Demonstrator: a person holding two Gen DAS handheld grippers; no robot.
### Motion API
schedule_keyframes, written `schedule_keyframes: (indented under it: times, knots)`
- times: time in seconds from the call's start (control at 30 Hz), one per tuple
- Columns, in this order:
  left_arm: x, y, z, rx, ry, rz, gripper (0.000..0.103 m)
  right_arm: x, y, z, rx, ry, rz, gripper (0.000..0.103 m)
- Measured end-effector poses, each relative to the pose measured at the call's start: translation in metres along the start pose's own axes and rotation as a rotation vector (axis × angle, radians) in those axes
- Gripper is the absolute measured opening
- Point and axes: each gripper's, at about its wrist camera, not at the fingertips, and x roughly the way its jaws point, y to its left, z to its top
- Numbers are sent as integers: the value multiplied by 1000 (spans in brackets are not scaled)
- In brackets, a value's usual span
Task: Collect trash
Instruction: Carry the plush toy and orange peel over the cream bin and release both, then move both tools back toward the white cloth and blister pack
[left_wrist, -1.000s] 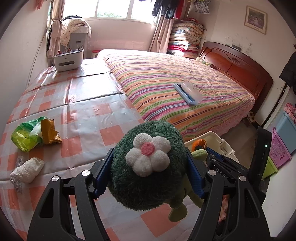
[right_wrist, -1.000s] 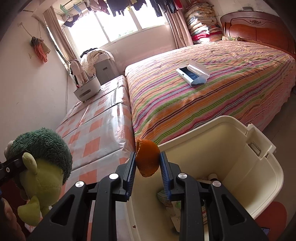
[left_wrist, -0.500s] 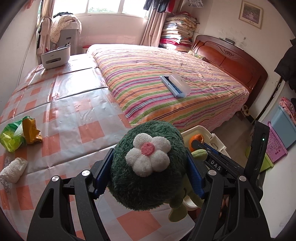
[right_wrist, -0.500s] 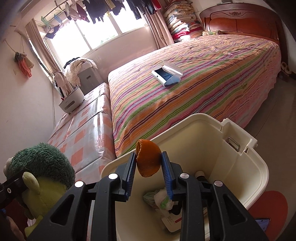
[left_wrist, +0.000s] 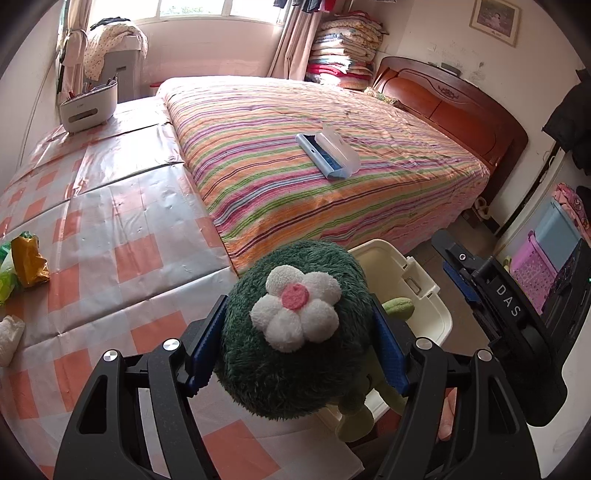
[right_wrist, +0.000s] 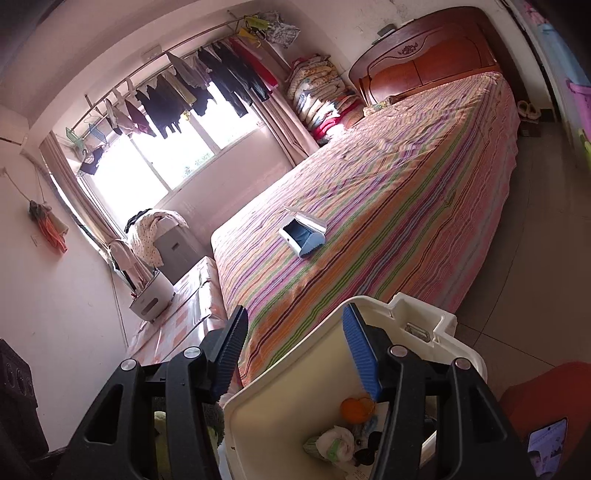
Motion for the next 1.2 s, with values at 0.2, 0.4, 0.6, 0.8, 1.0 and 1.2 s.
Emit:
schedule_keyframes:
  times: [0.2,0.4,0.6,0.8,1.0,1.2]
  knots:
    - [19,-22,-3,33,28,-23,72,-14,-8,8,36,-85,20,55]
    - [31,-34,-6,54,40,-42,75,-20,-13,11,50,-104,24,55]
    - [23,-34,-3,59,8,-31,86,-18,-10,9,46,-99,28,55]
    - [6,-14,1,14,-16,17,86,-14,-1,5,20,-78,30,55]
    - [-16,8,2,-32,-41,53,86,-8,9,0,-17,-46,49,63]
    - [-38,34,0,-74,-66,93,86,-2,29,-10,-66,-11,80,64]
